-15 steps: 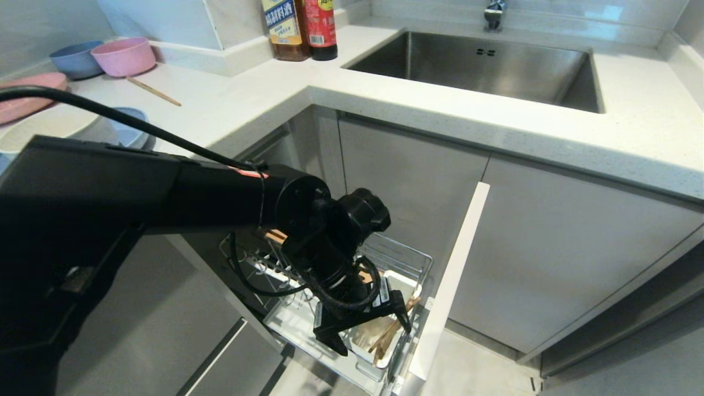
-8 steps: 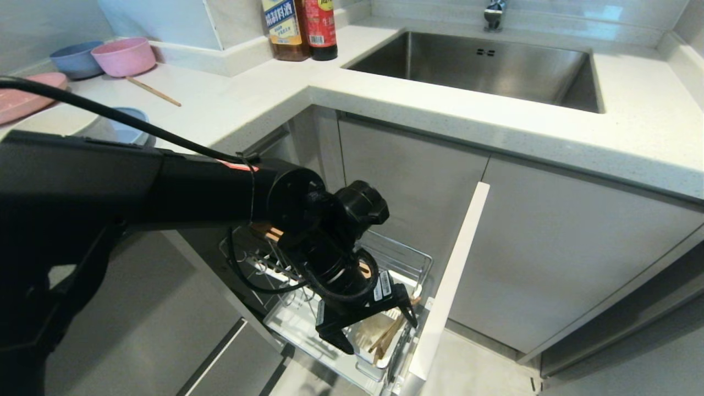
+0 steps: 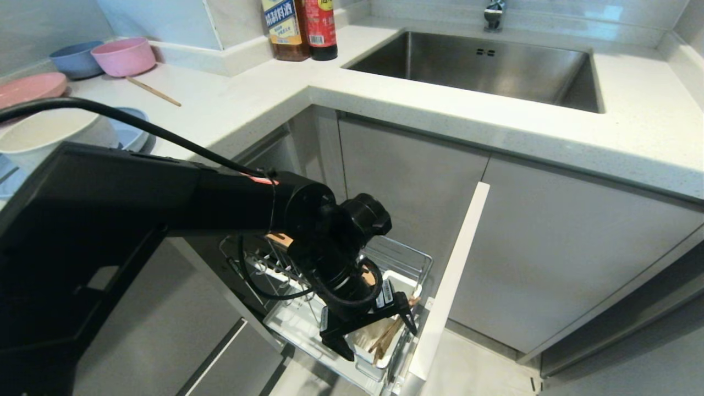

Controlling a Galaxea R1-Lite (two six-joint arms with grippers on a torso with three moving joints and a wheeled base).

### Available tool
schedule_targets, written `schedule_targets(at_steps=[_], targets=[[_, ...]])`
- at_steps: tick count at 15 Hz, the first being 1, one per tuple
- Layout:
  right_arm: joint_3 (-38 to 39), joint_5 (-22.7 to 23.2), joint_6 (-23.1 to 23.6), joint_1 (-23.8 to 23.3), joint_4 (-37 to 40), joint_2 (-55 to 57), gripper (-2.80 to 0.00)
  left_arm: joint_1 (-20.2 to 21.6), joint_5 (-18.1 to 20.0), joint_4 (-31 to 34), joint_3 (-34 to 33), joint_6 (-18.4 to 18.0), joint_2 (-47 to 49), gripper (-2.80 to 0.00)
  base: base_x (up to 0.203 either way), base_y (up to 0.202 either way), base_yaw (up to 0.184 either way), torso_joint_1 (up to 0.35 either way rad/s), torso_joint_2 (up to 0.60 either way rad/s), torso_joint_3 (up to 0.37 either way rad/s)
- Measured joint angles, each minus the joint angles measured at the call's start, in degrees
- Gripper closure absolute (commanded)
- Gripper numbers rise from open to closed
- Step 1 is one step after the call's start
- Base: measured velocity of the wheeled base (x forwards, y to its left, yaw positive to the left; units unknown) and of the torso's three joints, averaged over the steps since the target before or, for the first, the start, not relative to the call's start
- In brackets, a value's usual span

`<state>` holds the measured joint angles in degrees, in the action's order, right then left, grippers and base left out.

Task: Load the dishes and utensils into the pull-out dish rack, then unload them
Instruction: Take the chopsticks out of the cupboard

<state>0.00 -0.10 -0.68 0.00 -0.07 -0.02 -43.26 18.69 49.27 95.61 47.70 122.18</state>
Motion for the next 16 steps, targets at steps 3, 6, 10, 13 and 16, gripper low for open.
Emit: schedule_targets(at_steps=[3, 6, 10, 13, 16], targets=[[0.0, 0.0, -0.02, 0.0, 0.0, 0.0, 0.0, 0.27, 0.0, 0.18, -0.9, 0.0, 0.44, -2.8, 0.0, 0.0, 0.0, 0.0, 0.0, 0.0], [0.0, 0.0, -0.02, 0.0, 0.0, 0.0, 0.0, 0.5, -0.04, 0.29, -1.28, 0.06, 0.58, -2.8, 0.0, 0.0, 0.0, 0.0, 0.0, 0.0], [0.0, 0.0, -0.02, 0.0, 0.0, 0.0, 0.0, 0.88, -0.17, 0.15, -1.43, 0.94, -0.32, -2.8, 0.0, 0.0, 0.0, 0.0, 0.0, 0.0], [0.0, 0.0, -0.02, 0.0, 0.0, 0.0, 0.0, 1.13, -0.41, -0.04, -1.09, 1.13, -2.84, -2.8, 0.0, 0.0, 0.0, 0.0, 0.0, 0.0], [0.0, 0.0, -0.01, 0.0, 0.0, 0.0, 0.0, 2.23, -0.34, -0.46, -0.77, 1.16, -4.2, -2.8, 0.0, 0.0, 0.0, 0.0, 0.0, 0.0]])
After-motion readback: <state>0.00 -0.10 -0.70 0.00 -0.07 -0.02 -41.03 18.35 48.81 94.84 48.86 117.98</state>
